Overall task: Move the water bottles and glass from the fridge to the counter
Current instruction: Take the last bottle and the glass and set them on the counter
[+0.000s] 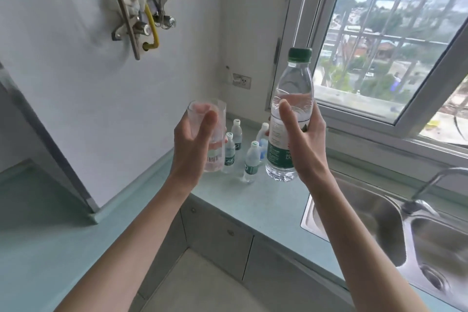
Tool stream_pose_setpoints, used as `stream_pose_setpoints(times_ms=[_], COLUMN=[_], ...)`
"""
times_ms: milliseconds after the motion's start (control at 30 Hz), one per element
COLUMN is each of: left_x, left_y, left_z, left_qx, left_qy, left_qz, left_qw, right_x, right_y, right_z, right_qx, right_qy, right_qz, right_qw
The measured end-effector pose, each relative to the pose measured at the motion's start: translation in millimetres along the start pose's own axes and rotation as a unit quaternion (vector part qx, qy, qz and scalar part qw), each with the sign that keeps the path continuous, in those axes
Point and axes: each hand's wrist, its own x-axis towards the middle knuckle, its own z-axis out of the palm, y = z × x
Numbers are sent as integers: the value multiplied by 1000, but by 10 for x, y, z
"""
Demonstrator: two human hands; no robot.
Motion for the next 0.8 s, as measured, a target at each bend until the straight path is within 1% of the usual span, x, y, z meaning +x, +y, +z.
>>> stream_pose_setpoints(times_ms=[100, 233, 400, 567, 800], left_x=[178, 444, 764, 1137, 1596], left_y=[-211, -571, -951, -1301, -1784], left_z=[91, 116, 111, 126, 294], left_qx=[14, 65, 82, 80, 63], left_qy=[-11, -14, -37, -80, -164], left_qz=[9, 24, 15, 5, -12], left_qw=[1000, 998, 996, 994, 984], right_x=[187, 417, 671, 900, 1152], right_y=[210, 524, 822, 1145, 1511], right_z=[-34, -2, 151, 329, 339], right_qx=[-5, -3, -13, -35, -73], right_qy=[16, 34, 41, 62, 129], right_qz=[7, 13, 31, 47, 59], right_qw=[1000, 999, 999, 996, 987])
